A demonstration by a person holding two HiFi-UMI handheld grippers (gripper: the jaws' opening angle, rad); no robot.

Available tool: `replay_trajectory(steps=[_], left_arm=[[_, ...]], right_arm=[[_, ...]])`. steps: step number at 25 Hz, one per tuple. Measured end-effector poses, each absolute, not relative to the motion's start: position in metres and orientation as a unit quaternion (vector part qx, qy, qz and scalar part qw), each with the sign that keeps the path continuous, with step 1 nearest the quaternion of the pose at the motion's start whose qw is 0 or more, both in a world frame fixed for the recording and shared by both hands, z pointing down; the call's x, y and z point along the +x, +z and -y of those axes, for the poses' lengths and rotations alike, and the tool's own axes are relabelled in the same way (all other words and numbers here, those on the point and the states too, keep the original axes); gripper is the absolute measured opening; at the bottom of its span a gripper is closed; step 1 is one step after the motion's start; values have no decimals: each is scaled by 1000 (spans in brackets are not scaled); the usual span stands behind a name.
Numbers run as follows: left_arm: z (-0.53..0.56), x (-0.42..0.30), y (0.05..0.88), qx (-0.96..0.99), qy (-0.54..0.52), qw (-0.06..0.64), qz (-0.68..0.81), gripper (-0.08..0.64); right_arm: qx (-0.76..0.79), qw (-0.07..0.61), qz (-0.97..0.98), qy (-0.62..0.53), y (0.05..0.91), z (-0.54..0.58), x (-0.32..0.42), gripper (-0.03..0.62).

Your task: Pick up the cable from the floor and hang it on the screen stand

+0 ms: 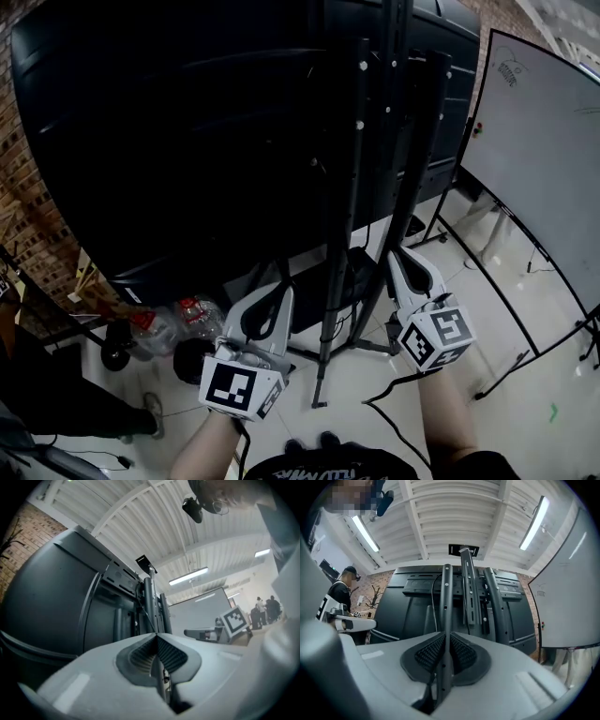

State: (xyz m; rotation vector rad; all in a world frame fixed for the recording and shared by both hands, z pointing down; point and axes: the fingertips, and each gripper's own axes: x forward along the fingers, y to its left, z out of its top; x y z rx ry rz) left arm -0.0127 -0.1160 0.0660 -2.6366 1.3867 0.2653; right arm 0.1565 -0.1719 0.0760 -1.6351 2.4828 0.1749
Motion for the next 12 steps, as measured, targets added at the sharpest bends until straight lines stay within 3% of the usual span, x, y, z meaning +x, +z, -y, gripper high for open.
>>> replay_trajectory(steps=[12], left_arm=[[86,-6,161,-871,19,6,-491,5]], right_arm=[[-507,71,-856,67,173,105,112,8]])
